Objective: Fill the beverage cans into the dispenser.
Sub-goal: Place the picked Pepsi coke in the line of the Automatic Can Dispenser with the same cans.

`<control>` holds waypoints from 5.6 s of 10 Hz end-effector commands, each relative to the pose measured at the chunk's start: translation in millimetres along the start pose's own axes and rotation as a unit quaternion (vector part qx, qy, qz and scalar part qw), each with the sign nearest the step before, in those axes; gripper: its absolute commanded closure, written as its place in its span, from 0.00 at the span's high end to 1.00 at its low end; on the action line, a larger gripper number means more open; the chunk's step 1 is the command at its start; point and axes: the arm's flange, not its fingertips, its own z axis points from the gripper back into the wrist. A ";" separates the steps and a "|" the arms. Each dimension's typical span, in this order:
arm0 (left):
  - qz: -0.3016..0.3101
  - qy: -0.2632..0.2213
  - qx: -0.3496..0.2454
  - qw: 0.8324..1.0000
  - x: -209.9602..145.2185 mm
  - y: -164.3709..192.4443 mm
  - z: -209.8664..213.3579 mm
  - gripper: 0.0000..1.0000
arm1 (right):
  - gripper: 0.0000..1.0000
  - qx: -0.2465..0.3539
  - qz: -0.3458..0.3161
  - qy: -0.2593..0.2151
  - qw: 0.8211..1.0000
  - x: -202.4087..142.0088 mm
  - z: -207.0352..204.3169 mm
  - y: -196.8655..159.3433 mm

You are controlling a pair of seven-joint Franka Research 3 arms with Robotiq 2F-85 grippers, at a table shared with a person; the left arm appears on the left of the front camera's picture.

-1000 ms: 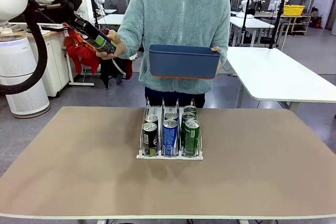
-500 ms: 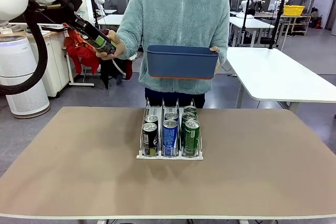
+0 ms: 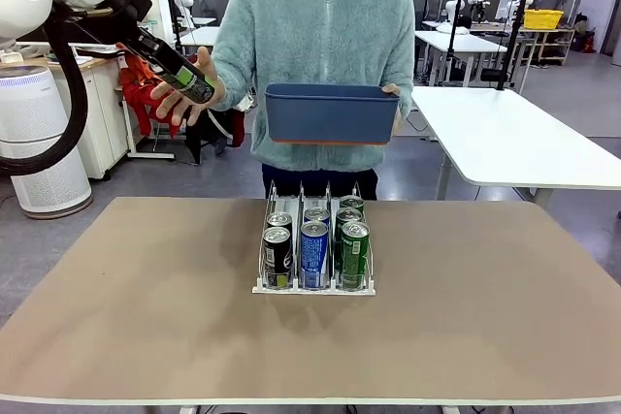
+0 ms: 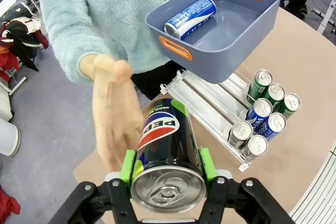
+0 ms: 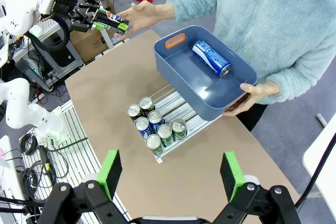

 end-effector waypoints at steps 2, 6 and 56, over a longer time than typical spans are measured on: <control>-0.005 -0.002 0.004 1.000 -1.1 2.1 0.5 0.10 | 1.00 0.003 0.000 0.003 1.000 0.0 0.7 0.0; -0.005 -0.002 0.004 1.000 -1.1 2.1 0.5 0.10 | 1.00 0.003 0.000 0.003 1.000 0.0 0.7 0.0; 0.122 0.262 -0.034 0.957 -78.3 -260.6 -170.1 0.58 | 1.00 0.003 0.000 0.003 1.000 0.0 0.7 0.0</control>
